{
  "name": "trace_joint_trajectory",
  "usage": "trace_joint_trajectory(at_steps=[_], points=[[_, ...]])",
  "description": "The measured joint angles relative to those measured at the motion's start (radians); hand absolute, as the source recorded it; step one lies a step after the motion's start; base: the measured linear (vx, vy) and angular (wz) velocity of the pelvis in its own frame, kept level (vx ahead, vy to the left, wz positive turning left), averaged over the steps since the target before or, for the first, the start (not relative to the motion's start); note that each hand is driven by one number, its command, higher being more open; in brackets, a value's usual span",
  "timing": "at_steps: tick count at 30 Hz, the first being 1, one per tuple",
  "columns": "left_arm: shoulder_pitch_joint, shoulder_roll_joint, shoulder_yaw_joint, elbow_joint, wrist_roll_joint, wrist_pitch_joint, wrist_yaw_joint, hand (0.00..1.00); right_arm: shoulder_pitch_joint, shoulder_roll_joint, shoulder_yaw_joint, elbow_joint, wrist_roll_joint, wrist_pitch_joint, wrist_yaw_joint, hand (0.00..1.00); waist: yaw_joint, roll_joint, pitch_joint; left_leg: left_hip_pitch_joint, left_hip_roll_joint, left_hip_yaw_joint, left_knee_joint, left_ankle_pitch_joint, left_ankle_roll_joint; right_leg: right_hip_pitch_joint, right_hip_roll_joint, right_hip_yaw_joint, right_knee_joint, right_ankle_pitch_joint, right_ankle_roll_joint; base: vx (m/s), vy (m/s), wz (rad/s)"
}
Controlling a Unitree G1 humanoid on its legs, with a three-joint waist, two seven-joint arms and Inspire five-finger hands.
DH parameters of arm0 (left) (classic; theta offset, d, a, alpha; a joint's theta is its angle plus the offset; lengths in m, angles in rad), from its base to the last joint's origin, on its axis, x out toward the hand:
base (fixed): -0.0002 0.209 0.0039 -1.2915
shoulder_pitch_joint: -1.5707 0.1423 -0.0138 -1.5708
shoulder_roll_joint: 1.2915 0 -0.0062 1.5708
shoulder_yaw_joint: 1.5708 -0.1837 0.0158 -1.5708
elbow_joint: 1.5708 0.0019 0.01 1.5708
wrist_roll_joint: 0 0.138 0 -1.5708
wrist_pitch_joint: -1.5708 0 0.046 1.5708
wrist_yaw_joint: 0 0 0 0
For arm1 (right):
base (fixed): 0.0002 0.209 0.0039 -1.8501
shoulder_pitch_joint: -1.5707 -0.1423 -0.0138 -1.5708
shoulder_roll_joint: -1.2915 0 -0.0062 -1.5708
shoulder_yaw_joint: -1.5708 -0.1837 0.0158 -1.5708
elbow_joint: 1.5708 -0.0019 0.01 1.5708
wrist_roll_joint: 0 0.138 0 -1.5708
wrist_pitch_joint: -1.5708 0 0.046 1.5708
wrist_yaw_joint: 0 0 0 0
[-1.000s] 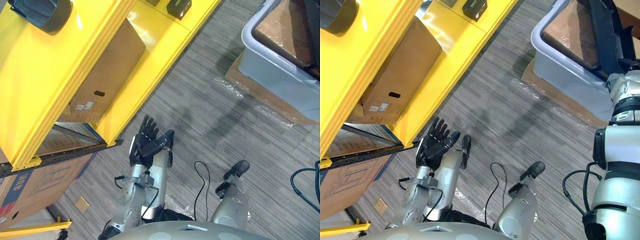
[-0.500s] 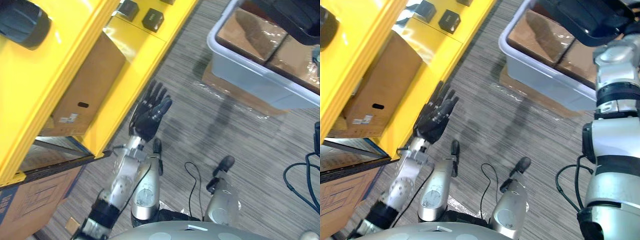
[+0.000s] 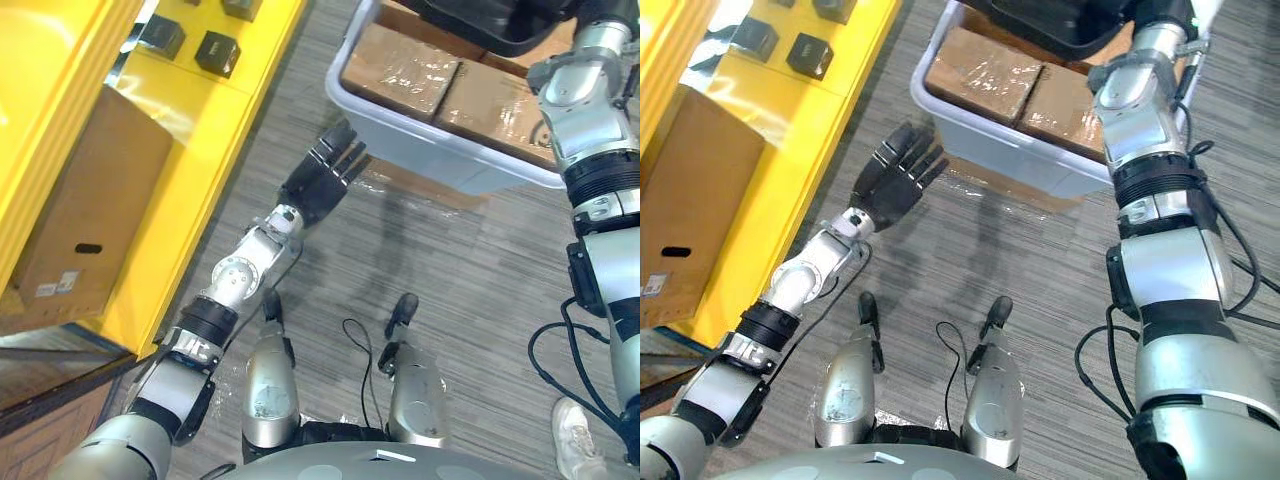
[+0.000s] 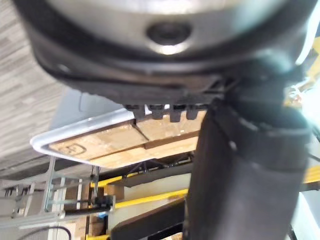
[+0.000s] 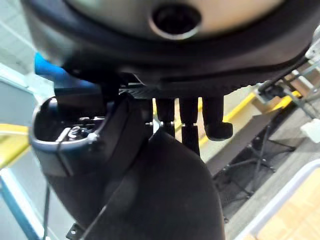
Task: Walk over and take three plastic housings, then place them on the shelf
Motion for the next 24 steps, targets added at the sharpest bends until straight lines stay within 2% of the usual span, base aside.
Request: trace_joint_trajectory(at_steps=[3,4,8,18,24], points=[[-0.022,-0.005,0.0,0.004,-0.035,-0.01,0.0,1.0,0.095,0.027,-0.017,-0.117,-0.033,-0.053,-0.036,0.0,-0.013,-0.016,-0.004,0.048,0.002,0.014,-0.016,-0.001,-0.001,0.04,0.006,0.005,-0.017,0.004,0.001,0.01,-0.006,-0.11],[-0.034,-0.005,0.0,0.004,-0.039,-0.022,0.001,1.0,0.127,0.051,-0.028,-0.155,-0.036,-0.07,-0.039,0.0,-0.022,-0.029,-0.006,0.056,0.002,0.017,-0.019,-0.002,-0.002,0.049,0.007,0.005,-0.026,0.005,0.002,-0.01,-0.005,-0.1],[-0.045,-0.028,-0.01,0.012,-0.04,-0.048,0.014,1.0,0.244,0.13,-0.046,-0.224,-0.076,-0.099,-0.046,0.0,-0.031,-0.055,-0.021,0.098,0.002,0.033,-0.038,-0.002,-0.006,0.092,0.017,0.007,-0.07,0.02,0.006,-0.02,-0.007,-0.09],[-0.094,-0.113,-0.057,0.08,-0.039,-0.083,0.039,1.0,0.412,0.283,-0.044,-0.291,-0.134,-0.105,-0.021,0.0,-0.047,-0.062,-0.028,0.204,0.0,0.058,-0.084,0.002,-0.014,0.18,0.025,0.008,-0.103,0.027,0.011,0.01,0.003,-0.04],[-0.1,-0.13,-0.094,0.142,-0.036,-0.118,0.077,1.0,0.48,0.351,-0.016,-0.301,-0.15,-0.14,0.002,0.0,-0.041,-0.082,-0.103,0.193,0.0,0.06,-0.086,-0.002,-0.016,0.166,0.026,0.008,-0.104,0.026,0.011,0.0,0.0,0.0]])
